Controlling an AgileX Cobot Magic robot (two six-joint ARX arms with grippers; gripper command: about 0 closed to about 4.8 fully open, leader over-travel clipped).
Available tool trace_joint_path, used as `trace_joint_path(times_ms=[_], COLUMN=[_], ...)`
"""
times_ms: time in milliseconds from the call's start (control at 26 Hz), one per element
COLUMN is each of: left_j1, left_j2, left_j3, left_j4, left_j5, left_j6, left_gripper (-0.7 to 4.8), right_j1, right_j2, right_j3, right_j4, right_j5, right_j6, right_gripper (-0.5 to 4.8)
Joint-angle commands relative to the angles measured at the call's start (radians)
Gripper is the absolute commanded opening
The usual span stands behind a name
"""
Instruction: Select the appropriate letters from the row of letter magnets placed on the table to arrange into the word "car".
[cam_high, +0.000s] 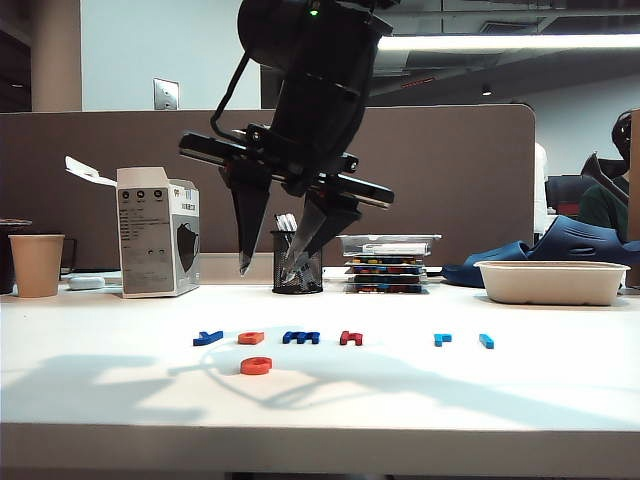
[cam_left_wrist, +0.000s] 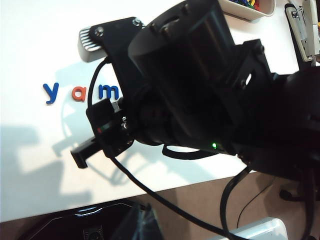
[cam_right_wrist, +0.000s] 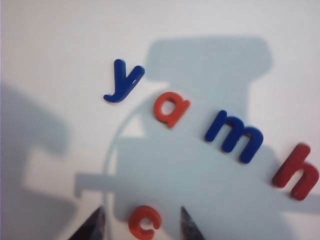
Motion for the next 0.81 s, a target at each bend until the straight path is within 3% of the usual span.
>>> trace_joint_path(times_ms=[39, 385, 539, 809], left_j1=[0.0, 0.0, 0.0, 0.0], left_j2=[-0.003, -0.003, -0.003, -0.003], left_j3=[0.002, 0.002, 0.002, 0.002], left_j4=[0.006, 0.006, 0.006, 0.006], left_j5=[-0.003, -0.003, -0.003, -0.003], left_j6=[0.001, 0.001, 0.001, 0.001], left_gripper=[-0.05, -0.05, -0.05, -0.05], right_j1=[-0.008, -0.075, -0.111, -0.124], right_j2=[-0.005, 0.0, 0.0, 0.004], right_j3=[0.005, 0.005, 0.005, 0.005], right_j4=[0.005, 0.01, 0.029, 0.078], right_j5=[-0.021, -0.127, -0.221, -0.249], right_j6=[-0.135, -0.386, -0.508, -0.642], right_gripper=[1.9, 1.9, 1.89, 1.7])
